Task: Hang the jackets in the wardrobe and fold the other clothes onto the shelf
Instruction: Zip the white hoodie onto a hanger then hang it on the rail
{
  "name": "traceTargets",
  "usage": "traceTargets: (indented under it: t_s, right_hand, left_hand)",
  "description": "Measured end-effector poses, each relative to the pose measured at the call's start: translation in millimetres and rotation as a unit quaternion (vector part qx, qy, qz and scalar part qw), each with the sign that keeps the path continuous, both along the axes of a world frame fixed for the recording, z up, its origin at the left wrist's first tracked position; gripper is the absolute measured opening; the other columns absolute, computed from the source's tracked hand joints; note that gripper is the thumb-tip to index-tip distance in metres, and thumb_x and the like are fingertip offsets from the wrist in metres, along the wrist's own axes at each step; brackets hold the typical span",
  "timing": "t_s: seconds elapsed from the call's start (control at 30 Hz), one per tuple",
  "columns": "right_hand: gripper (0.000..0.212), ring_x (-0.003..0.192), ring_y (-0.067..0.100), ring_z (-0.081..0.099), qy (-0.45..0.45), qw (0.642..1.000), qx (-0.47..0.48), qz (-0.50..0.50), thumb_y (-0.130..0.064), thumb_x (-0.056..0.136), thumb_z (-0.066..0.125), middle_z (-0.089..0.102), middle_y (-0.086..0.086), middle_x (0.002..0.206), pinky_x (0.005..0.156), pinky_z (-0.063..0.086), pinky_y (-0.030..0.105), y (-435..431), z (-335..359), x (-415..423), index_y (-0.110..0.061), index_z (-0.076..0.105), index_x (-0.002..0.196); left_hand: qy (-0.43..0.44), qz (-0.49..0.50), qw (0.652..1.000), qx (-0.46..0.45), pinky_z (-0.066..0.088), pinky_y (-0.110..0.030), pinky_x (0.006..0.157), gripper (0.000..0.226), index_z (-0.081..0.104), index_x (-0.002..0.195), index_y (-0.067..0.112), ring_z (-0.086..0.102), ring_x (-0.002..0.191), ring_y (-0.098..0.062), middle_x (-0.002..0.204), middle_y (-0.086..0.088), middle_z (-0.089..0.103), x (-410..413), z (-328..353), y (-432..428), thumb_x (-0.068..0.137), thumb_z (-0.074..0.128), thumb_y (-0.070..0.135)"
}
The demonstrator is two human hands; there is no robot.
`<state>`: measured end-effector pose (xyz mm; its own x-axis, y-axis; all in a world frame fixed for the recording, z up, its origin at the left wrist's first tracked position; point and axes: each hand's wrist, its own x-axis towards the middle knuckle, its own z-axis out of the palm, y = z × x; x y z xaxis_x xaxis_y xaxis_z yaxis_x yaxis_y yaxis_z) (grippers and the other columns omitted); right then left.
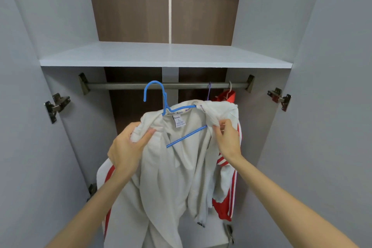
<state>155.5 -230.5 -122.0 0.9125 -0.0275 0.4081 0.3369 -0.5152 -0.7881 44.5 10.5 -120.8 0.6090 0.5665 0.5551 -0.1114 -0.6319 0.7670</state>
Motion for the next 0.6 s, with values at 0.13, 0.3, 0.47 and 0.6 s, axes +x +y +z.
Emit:
traceTargets:
  t_s: [0.13,0.3,0.47,0.6]
  right_hand:
    - [0.018,0.073,0.019,0.052,-0.050,0.998,-0.009,-0.021,-0.017,0.103,0.039,0.058,0.003,0.083,0.058,0.031,0.028,-3,24,-8,-0.006,0.052,0.097]
    - [0.014,0.076,0.016,0.047,-0.161,0.985,0.007,-0.059,-0.021,0.103,0.032,0.053,-0.001,0.090,0.066,0.026,0.028,-5,92,-15,-0.016,0.044,0.097]
    - [0.011,0.057,0.023,0.047,-0.051,0.978,-0.175,0.104,-0.012,0.102,0.036,0.050,0.004,0.066,0.058,0.033,0.035,18,70,-31,-0.006,0.044,0.096]
    - [0.008,0.049,0.022,0.065,0.082,0.967,-0.041,0.236,-0.014,0.098,0.043,0.061,0.003,0.055,0.045,0.049,0.027,16,55,-43,-0.016,0.039,0.092]
  left_hand:
    - [0.025,0.012,0.999,0.041,0.036,-0.020,0.058,0.033,0.061,0.098,0.037,0.051,0.072,-0.003,0.081,0.017,0.060,4,-2,15,0.081,0.059,0.065]
    - [0.076,-0.070,0.989,0.102,0.039,-0.021,0.058,0.035,0.057,0.093,0.039,0.055,0.076,-0.007,0.081,0.019,0.059,7,-6,30,0.077,0.059,0.070]
    - [0.078,-0.038,0.993,0.080,0.036,-0.021,0.056,0.038,0.056,0.091,0.045,0.053,0.074,-0.004,0.076,0.022,0.058,9,-3,12,0.071,0.050,0.077]
    - [0.071,-0.039,0.995,0.057,0.035,-0.018,0.058,0.046,0.066,0.099,0.032,0.054,0.075,-0.006,0.081,0.019,0.060,6,0,17,0.073,0.061,0.069]
